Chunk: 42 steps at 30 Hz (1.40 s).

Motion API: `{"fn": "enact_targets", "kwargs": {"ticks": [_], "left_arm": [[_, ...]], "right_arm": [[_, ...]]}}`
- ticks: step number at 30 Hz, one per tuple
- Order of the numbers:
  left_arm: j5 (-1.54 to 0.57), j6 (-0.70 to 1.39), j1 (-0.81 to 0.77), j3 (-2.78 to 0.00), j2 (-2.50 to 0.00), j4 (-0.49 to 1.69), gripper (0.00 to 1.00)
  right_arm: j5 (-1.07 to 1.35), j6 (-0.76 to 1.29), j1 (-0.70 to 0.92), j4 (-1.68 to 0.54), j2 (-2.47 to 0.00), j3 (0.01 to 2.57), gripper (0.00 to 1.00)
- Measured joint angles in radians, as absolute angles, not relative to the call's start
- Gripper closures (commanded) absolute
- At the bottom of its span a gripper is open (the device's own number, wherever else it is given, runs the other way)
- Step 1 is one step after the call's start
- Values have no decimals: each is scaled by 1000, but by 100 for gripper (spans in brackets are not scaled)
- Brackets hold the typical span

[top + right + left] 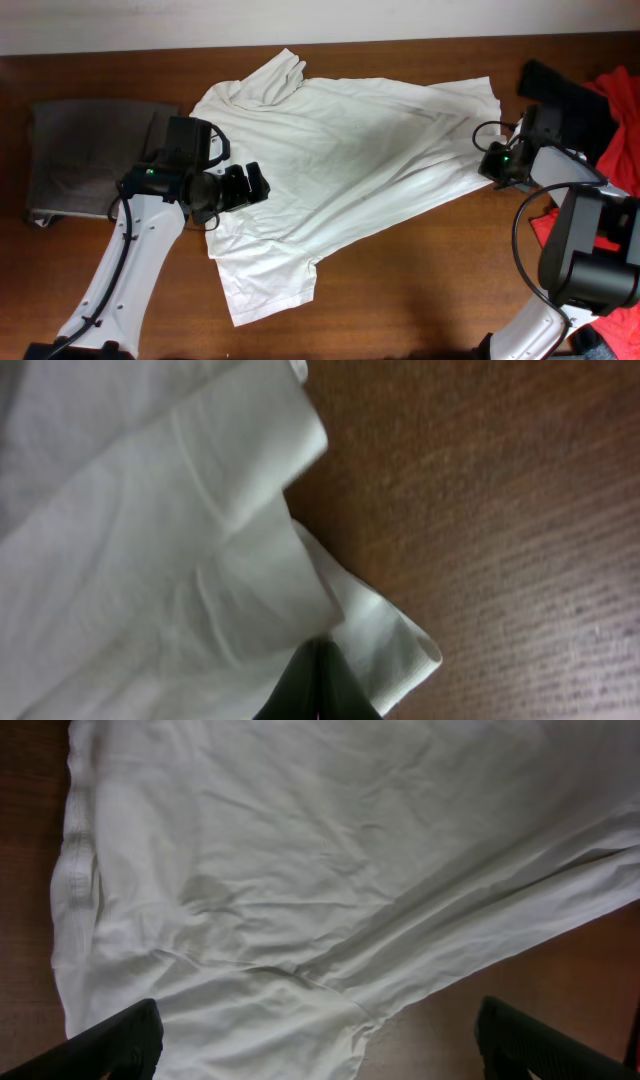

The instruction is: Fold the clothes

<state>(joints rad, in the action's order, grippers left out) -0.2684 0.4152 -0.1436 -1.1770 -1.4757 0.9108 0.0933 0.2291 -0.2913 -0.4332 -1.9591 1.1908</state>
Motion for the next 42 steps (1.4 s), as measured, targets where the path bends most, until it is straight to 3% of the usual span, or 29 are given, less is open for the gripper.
{"fn": "enact_targets", "kwargs": {"ticks": [7, 23, 36, 42], "left_arm": [[-269, 415, -144, -1177, -1475, 911, 1], [-269, 415, -144, -1177, -1476, 911, 1], [-269, 415, -144, -1177, -1476, 911, 1], [-269, 415, -144, -1177, -1476, 911, 1]], "right_arm": [[76, 229, -291, -489, -1963, 1203, 96], [-94, 357, -448, -1105, -1967, 1209, 96], [-193, 507, -444, -1256, -1974, 1191, 96], [-161, 490, -437, -1255, -1794, 1198, 96]]}}
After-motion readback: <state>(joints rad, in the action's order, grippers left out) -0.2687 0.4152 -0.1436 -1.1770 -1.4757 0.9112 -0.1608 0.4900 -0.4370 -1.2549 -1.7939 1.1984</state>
